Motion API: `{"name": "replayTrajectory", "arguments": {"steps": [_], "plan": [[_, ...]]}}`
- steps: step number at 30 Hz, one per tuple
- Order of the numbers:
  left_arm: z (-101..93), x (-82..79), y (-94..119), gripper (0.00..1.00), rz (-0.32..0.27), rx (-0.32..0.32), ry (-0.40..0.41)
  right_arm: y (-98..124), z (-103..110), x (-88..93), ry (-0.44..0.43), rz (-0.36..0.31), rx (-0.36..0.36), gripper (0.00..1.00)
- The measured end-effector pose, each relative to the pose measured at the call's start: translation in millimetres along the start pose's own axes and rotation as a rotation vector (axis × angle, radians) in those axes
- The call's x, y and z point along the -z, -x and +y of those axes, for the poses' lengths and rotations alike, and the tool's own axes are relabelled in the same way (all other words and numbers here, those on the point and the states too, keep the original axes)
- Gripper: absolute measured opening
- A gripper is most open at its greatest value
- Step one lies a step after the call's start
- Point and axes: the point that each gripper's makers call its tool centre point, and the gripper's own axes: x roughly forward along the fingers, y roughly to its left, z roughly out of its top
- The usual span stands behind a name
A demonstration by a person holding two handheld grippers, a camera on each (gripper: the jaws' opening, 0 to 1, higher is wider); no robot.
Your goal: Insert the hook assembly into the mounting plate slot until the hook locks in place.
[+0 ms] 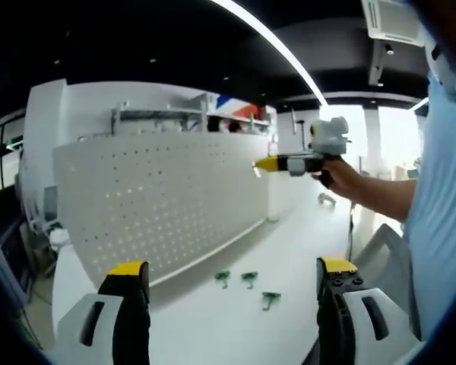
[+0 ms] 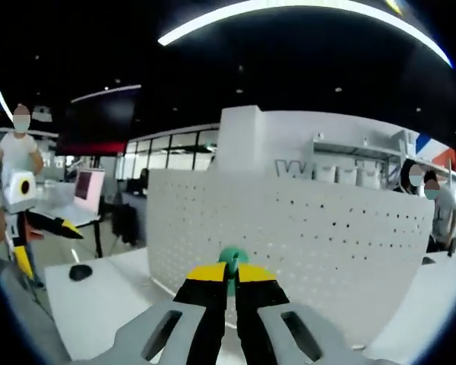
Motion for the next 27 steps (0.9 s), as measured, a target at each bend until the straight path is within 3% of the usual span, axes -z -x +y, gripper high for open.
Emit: {"name": "replayTrajectory", "arguments": {"steps": [7,11,18,27], "plan": [[-2.6,-14.7,-9.3,0.88,-0.028,0.003,-0.007,3.0,12.4,-14.8,0.065,-0.039,-0.007,0.01],[-4.9,-32.0,-19.7,0.80,-0.063,0.009,-0.011,2.7,19.7,-20.0,0.092,-0.048,-0.018,0.01],[-11.3,-58.4,-42.0,0.68,-0.113,0.058,-0.015,2.6,27.0,-29.4,0.098,-0.070,-0.035,0.01],[-25.0,-87.8,-75.6,0.62,-0.161,0.125,-0.043,2.5,33.8,-37.1,0.102,-0.088,-0.047,0.01]]}}
